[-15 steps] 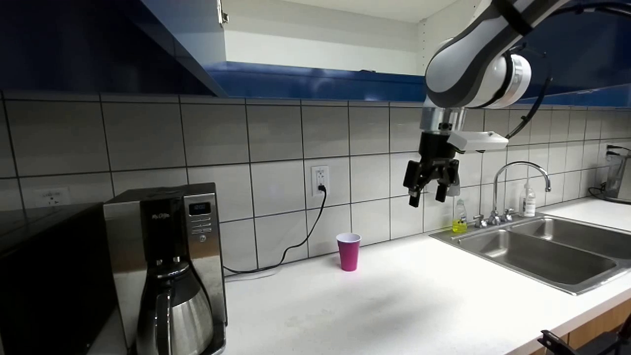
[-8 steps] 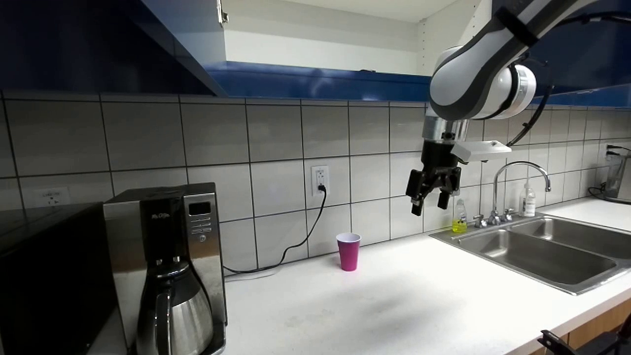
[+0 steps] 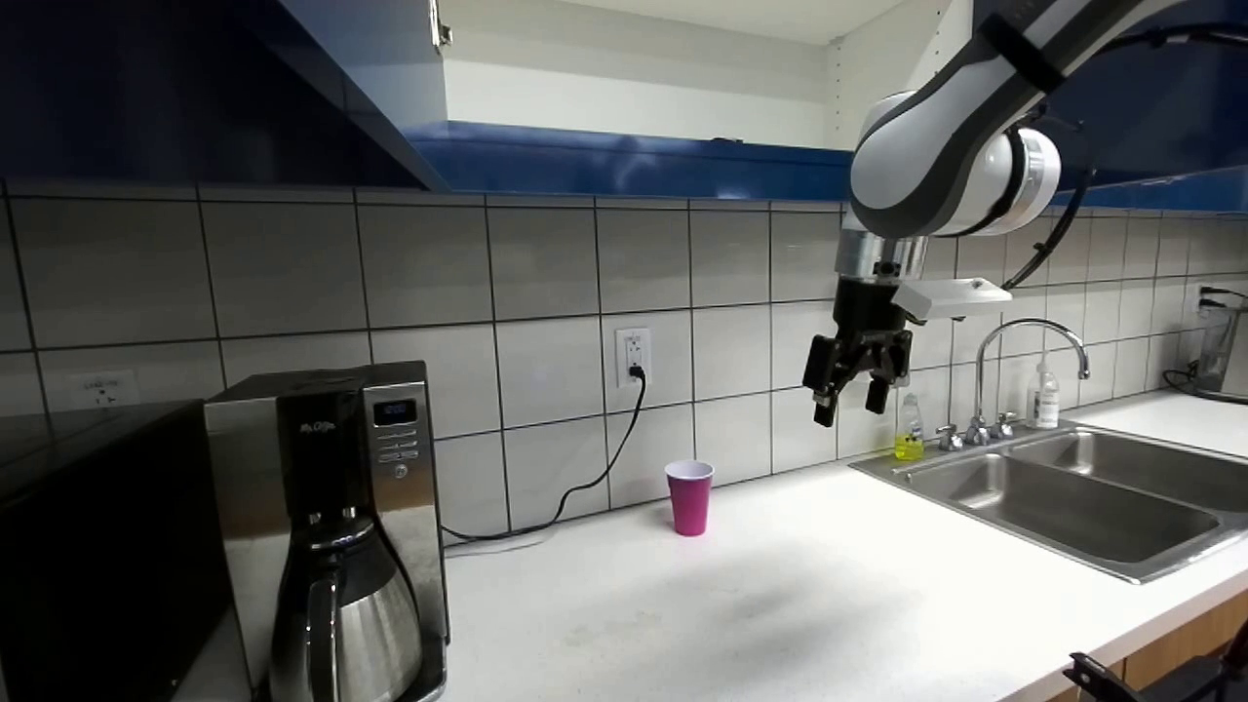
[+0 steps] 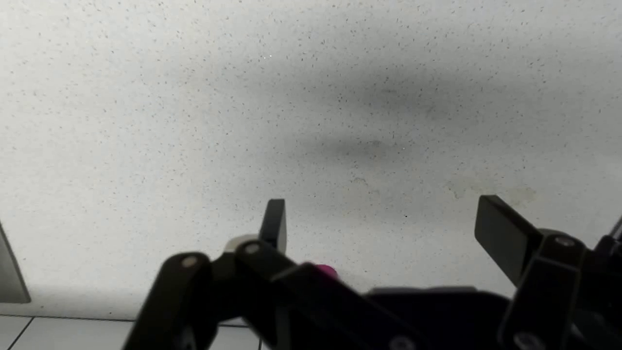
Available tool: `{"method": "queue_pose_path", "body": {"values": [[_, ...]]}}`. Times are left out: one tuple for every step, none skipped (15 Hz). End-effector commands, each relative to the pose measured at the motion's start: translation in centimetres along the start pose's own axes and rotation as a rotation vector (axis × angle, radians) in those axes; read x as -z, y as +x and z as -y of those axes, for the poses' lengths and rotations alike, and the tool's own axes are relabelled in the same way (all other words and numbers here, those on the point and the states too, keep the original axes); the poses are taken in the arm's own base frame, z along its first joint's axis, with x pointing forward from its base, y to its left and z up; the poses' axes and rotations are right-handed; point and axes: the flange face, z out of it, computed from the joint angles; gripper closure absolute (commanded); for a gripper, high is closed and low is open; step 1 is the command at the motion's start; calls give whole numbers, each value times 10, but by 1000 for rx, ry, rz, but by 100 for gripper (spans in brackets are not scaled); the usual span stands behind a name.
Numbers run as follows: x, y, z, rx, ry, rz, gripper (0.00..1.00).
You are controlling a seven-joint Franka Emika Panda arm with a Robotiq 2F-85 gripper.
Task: Put the candy bar in the open cabinet
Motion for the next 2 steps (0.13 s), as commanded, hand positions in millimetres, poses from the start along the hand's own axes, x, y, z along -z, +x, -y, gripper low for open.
{"method": "queue_pose_path", "body": {"values": [[1, 0, 0, 0, 0, 1, 0], [1, 0, 0, 0, 0, 1, 0]]}}
